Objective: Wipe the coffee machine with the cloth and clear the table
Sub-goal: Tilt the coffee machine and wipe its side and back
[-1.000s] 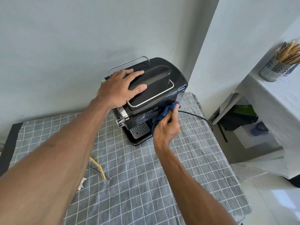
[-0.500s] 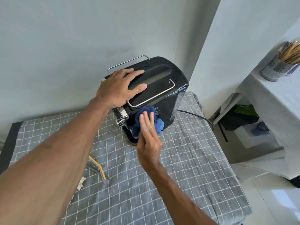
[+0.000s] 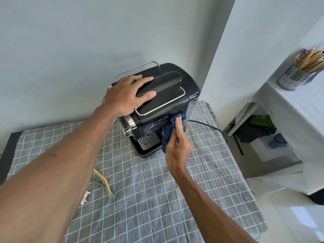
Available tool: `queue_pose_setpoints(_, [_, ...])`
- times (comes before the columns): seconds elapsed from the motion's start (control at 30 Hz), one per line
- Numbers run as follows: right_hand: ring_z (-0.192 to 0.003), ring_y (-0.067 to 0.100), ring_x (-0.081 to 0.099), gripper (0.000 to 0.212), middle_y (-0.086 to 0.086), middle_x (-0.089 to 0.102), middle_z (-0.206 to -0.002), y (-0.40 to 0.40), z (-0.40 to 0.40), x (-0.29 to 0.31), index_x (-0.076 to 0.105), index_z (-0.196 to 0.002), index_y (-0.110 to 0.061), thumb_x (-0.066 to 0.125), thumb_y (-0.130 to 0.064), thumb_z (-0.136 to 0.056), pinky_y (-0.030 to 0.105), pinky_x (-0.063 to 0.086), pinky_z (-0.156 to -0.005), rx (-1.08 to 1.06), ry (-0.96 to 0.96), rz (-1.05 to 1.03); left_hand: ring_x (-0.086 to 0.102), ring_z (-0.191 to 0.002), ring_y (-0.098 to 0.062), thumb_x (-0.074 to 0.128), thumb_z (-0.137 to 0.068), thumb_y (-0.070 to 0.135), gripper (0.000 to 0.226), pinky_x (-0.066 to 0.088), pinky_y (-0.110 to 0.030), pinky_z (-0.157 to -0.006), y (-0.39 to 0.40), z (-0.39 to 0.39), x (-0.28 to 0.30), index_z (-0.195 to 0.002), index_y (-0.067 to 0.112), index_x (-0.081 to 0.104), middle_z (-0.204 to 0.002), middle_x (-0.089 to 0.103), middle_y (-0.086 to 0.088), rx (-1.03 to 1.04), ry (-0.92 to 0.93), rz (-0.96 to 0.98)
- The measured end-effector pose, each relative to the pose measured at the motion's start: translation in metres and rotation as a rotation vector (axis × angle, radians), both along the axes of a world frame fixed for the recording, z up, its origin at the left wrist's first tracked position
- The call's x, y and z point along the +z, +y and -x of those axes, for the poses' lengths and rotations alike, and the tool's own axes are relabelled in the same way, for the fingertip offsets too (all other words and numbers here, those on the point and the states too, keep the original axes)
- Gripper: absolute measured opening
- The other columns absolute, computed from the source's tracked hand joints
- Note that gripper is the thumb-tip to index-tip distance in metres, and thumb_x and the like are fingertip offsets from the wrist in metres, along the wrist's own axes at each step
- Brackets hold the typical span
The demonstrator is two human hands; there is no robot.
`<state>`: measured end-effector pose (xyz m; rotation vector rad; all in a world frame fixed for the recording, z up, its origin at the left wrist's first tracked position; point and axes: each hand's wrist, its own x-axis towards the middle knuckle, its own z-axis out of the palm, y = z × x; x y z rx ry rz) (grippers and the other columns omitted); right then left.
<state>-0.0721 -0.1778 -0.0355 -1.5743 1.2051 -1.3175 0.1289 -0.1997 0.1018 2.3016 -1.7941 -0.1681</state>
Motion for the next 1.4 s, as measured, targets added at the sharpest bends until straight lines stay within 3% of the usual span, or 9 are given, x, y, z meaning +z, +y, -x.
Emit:
queue_pose_setpoints(0.23, [-0.135, 0.004, 0.053, 0.043, 0.002, 0.058, -0.148, -0.004, 0.03, -0.005, 0.053, -0.146, -0.01, 0.049, 0.001, -0.105, 0.015, 0.041, -0.111, 0.163, 0.127, 0.05, 0.03, -0.15, -0.018, 0.028, -0.093, 0.083, 0.065, 0.04, -0.057, -0.106, 0.0, -0.001, -0.001, -0.153, 0.057, 0.029, -0.163, 0.033, 0.013, 0.006, -0.012, 0.007])
queue_pose_setpoints(0.53, [-0.112, 0.019, 0.068, 0.039, 0.006, 0.064, -0.138, 0.051, 0.076, -0.066, 0.06, -0.14, -0.013, 0.038, -0.018, -0.108, 0.035, 0.061, -0.09, 0.514, 0.511, 0.138, 0.034, -0.148, -0.021, 0.027, -0.09, 0.086, 0.068, 0.04, -0.059, -0.106, 0.002, -0.003, -0.004, -0.151, 0.057, 0.031, -0.162, 0.036, 0.012, -0.005, -0.003, 0.019])
queue_pose_setpoints(0.6, [-0.131, 0.026, 0.057, 0.043, 0.008, 0.055, -0.149, 0.069, 0.082, -0.092, 0.055, -0.146, -0.018, 0.038, -0.019, -0.107, 0.045, 0.051, -0.107, 0.603, 0.709, 0.146, 0.034, -0.149, -0.022, 0.027, -0.091, 0.086, 0.067, 0.04, -0.059, -0.106, 0.002, -0.002, -0.003, -0.151, 0.057, 0.032, -0.162, 0.037, 0.011, -0.004, -0.002, 0.02])
queue_pose_setpoints(0.73, [-0.16, 0.028, 0.008, 0.059, 0.01, 0.014, -0.172, 0.087, 0.092, -0.125, 0.008, -0.165, -0.027, 0.026, -0.032, -0.109, 0.049, 0.014, -0.128, 0.741, 1.001, 0.043, 0.034, -0.149, -0.022, 0.028, -0.092, 0.085, 0.067, 0.04, -0.059, -0.106, 0.001, -0.002, -0.002, -0.152, 0.056, 0.032, -0.162, 0.036, 0.01, -0.004, -0.003, 0.02])
queue_pose_setpoints(0.87, [-0.16, 0.028, 0.004, 0.062, 0.009, 0.012, -0.172, 0.08, 0.09, -0.12, 0.004, -0.165, -0.028, 0.019, -0.041, -0.106, 0.046, 0.007, -0.13, 0.78, 1.029, 0.014, 0.035, -0.148, -0.022, 0.029, -0.091, 0.085, 0.067, 0.04, -0.059, -0.106, -0.001, -0.003, 0.0, -0.151, 0.055, 0.034, -0.162, 0.037, 0.01, -0.01, 0.004, 0.035])
queue_pose_setpoints(1.03, [-0.151, 0.021, 0.032, 0.053, 0.002, 0.035, -0.164, 0.059, 0.079, -0.079, 0.036, -0.159, -0.023, 0.039, -0.042, -0.109, 0.041, 0.027, -0.125, 0.764, 0.761, -0.162, 0.038, -0.147, -0.02, 0.03, -0.087, 0.089, 0.071, 0.041, -0.062, -0.107, -0.001, -0.008, -0.002, -0.148, 0.054, 0.038, -0.161, 0.039, 0.011, -0.005, 0.043, 0.068])
queue_pose_setpoints(1.13, [-0.121, 0.009, 0.06, 0.038, -0.008, 0.059, -0.135, 0.033, 0.061, -0.019, 0.058, -0.141, -0.026, 0.046, -0.04, -0.108, 0.031, 0.054, -0.101, 0.504, 0.48, -0.168, 0.038, -0.147, -0.018, 0.034, -0.086, 0.09, 0.071, 0.041, -0.06, -0.108, -0.001, -0.006, -0.002, -0.147, 0.054, 0.04, -0.161, 0.039, 0.014, 0.002, 0.067, 0.079])
queue_pose_setpoints(1.23, [-0.095, 0.005, 0.067, 0.026, -0.009, 0.068, -0.107, 0.006, 0.042, 0.047, 0.063, -0.13, -0.024, 0.054, -0.029, -0.106, 0.018, 0.056, -0.08, 0.377, 0.209, -0.073, 0.038, -0.147, -0.016, 0.036, -0.086, 0.089, 0.07, 0.042, -0.057, -0.109, 0.001, -0.002, -0.001, -0.146, 0.054, 0.042, -0.16, 0.04, 0.015, 0.01, 0.08, 0.091])
queue_pose_setpoints(1.4, [-0.08, 0.019, 0.07, 0.02, 0.002, 0.072, -0.092, -0.022, 0.022, 0.107, 0.063, -0.12, -0.022, 0.058, -0.033, -0.104, 0.033, 0.062, -0.075, 0.321, -0.087, -0.225, 0.046, -0.14, -0.012, 0.044, -0.083, 0.089, 0.073, 0.046, -0.05, -0.105, 0.002, -0.001, 0.0, -0.146, 0.052, 0.042, -0.152, 0.049, 0.016, 0.055, 0.131, 0.118])
